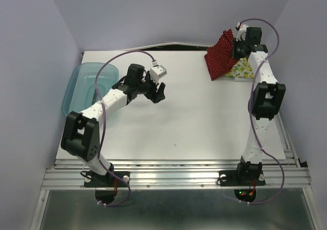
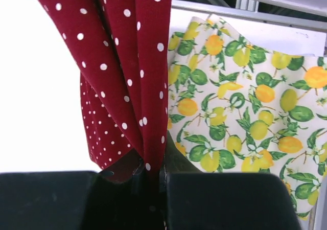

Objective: Fold and stack the skirts
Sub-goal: Neatly place the folded skirt to the corner

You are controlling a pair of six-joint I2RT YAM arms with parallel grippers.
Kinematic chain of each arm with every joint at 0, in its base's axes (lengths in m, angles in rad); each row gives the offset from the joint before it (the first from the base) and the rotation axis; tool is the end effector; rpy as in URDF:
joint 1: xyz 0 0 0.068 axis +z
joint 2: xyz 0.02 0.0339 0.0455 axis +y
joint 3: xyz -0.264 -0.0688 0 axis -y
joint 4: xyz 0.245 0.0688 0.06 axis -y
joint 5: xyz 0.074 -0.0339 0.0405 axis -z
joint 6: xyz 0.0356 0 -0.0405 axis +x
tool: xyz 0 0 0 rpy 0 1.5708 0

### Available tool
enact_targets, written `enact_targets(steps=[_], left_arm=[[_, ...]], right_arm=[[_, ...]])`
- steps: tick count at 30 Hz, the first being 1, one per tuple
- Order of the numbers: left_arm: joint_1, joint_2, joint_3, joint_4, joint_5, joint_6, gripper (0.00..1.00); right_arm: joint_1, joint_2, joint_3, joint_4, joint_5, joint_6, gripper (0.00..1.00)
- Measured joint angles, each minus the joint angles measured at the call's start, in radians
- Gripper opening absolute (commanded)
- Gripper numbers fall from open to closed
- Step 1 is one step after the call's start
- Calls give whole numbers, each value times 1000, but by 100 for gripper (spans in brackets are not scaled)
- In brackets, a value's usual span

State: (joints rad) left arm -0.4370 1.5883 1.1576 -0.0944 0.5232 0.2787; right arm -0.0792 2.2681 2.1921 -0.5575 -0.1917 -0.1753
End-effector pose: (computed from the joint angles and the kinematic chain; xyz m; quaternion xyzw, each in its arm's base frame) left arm 0.3214 -0.1698 0.2771 0.4141 0.7387 -0.2615 0.4631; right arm 0.5251 -0.0349 0.2926 -0.0858 0.8850 0.0276 0.4568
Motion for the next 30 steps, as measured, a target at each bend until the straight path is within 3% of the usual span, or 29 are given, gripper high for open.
enact_targets(steps=[30], left_arm=[[0,36,-2,0,0,0,74]], right_arm=[[-158,55,69,-13,-79,-21,1]])
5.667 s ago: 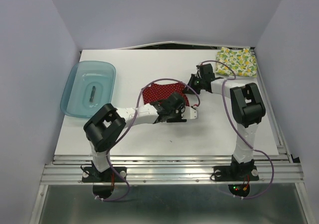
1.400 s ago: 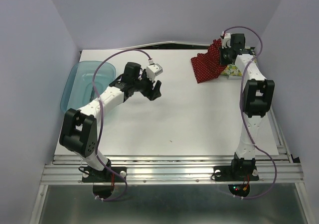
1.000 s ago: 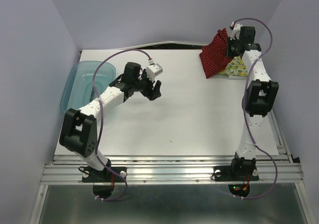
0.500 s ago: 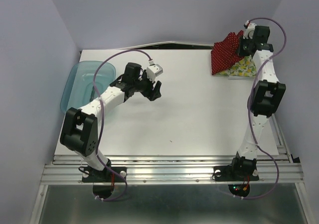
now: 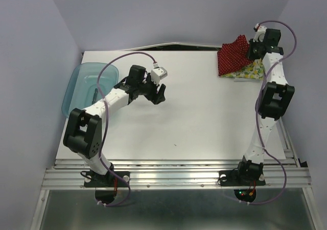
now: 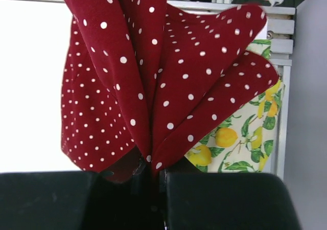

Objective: Fold and stack the skirts
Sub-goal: Neatly place the folded skirt to the corner

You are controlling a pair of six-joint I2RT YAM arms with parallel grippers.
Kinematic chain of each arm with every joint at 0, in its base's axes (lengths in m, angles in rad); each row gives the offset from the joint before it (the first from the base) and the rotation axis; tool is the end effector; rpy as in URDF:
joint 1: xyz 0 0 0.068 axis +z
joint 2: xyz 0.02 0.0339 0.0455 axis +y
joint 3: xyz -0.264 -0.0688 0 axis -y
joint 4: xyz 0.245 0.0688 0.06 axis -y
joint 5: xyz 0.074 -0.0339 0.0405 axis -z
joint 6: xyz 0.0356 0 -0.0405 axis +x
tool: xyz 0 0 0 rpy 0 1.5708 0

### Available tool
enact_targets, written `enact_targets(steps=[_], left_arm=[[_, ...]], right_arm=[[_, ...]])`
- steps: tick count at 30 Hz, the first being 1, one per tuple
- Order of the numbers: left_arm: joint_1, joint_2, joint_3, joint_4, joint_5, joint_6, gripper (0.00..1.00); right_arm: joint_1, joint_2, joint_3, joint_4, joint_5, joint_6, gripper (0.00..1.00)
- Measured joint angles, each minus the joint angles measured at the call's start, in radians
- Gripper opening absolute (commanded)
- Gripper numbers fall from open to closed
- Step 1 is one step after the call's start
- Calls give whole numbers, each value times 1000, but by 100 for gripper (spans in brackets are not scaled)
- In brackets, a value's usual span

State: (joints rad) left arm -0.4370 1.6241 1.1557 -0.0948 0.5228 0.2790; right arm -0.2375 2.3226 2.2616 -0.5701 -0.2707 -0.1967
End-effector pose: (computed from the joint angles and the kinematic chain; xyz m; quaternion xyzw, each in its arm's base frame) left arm 0.3263 -0.1720 0.2641 0.4133 0.7487 -0.2624 0.4470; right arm 0.5231 -0.1168 0.2874 -0.0431 0.8845 0.0209 0.4640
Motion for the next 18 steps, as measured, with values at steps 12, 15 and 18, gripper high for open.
enact_targets(steps=[12,15,18], left_arm=[[0,33,3,-18,0,1,74],[0,42,13,-27,0,3,74],[0,47,21,-36,0,4,74]], right_arm=[[-60,55,-34,73,9,-75,1],[-64,65,-59,94,19,-89,1],[-66,74,-66,116,36,-98,10]])
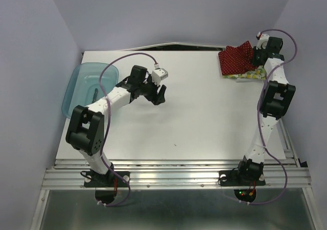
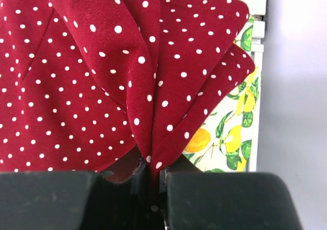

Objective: Fold and stack the skirts
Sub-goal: Neatly place the folded skirt to the corner

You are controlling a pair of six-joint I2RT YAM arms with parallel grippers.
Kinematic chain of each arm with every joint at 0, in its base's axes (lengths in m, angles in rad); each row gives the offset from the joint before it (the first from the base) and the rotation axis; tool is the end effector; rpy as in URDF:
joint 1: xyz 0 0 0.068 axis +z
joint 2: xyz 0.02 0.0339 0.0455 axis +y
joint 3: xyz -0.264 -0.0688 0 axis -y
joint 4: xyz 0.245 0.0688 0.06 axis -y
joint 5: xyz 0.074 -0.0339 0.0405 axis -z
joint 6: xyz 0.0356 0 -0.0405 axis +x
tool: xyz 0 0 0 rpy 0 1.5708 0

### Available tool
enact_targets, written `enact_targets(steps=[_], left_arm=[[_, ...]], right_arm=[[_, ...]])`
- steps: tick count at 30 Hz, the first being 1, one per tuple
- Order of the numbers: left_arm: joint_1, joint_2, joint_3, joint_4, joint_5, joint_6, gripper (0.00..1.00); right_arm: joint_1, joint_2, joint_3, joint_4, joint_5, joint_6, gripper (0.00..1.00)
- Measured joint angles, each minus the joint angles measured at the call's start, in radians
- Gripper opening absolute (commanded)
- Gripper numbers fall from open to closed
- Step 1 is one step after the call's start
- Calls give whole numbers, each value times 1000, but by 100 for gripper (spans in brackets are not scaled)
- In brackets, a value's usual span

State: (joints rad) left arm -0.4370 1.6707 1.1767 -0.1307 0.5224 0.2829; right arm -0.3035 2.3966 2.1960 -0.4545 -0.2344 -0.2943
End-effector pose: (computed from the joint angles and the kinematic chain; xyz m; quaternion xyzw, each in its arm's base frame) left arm 0.3327 -0.1750 0.2515 0.4130 0.7634 -0.2631 0.4211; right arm 0.5295 -0.1572 0.2363 -0.0476 0.8911 -0.0290 0.4504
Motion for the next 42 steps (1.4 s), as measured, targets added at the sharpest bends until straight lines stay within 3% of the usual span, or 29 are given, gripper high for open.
enact_targets(steps=[4,8,9,12,15,22,33,36,37,40,42], left_arm=[[0,4,7,-6,0,1,74],[0,7,14,-11,0,3,74],[0,8,16,-12,0,3,74],[0,10,17,-14,0,3,74],[0,10,17,-16,1,3,74],[0,10,17,-16,1,3,74],[0,-11,17,-16,3,3,74],[0,-22,17,-14,10,2,74],[0,-24,17,-12,14,-1,74],[0,-25,24,-8,28,-8,74],[0,-25,31,-6,37,-13,74]], right_arm=[[-1,8,-2,20,37,-14,27],[-2,13,-3,43,98,-38,60],[-3,13,-3,48,110,-40,73],[-5,13,-4,73,178,-66,92],[-7,13,-4,83,224,-85,100],[-10,11,-4,89,253,-111,100],[-10,-134,-2,67,64,-22,97],[-10,-177,6,109,5,67,79],[-10,-181,6,140,-16,106,68],[-10,-173,6,198,-53,200,50],[-10,-149,8,232,-74,259,44]])
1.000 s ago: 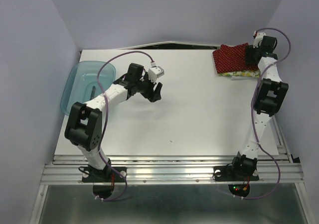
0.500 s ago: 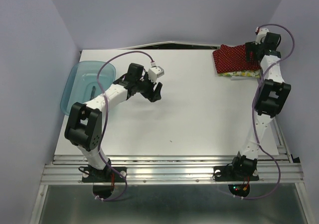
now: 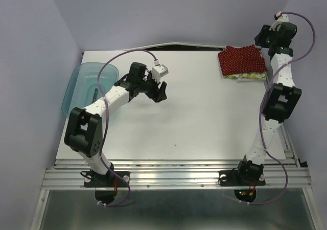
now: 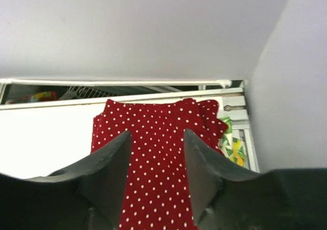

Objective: Fold and stack the skirts
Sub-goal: Neatly place the folded skirt to the corner

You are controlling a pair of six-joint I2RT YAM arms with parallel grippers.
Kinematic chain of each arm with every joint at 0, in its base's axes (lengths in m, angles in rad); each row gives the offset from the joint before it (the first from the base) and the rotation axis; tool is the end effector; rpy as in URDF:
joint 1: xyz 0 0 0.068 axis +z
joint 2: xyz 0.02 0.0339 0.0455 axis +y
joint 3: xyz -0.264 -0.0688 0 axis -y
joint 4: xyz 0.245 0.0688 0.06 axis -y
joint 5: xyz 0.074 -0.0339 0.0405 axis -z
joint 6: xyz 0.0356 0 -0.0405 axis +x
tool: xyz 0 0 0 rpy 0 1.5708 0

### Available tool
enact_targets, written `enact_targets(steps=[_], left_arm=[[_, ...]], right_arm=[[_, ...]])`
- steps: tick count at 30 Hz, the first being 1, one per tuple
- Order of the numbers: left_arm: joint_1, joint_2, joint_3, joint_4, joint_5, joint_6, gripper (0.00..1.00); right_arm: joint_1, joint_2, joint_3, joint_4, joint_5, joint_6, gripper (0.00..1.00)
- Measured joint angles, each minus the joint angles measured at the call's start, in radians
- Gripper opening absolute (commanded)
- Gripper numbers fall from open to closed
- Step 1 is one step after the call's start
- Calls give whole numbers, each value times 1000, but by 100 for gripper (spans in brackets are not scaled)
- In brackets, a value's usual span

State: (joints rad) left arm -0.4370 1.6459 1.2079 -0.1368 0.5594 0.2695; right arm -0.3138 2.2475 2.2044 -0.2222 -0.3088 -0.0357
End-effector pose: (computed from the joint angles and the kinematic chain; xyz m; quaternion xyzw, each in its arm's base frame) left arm 0.3314 -0.1756 0.2705 0.4158 0.7466 -0.2801 0.4372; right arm 0.5139 -0.1554 0.3404 0.0163 0.7903 0.0160 0.6122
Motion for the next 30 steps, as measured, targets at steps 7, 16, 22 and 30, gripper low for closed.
enact_targets(steps=[7,16,22,30], left_arm=[[0,0,17,20,35,-21,74],[9,15,18,36,59,-41,74],[16,39,22,35,63,-46,74],[20,104,96,6,62,-44,75]], right_arm=[[0,143,26,82,-83,179,31],[-2,263,26,181,-120,293,30],[-8,296,4,298,-49,301,32],[-31,364,-6,415,5,286,42]])
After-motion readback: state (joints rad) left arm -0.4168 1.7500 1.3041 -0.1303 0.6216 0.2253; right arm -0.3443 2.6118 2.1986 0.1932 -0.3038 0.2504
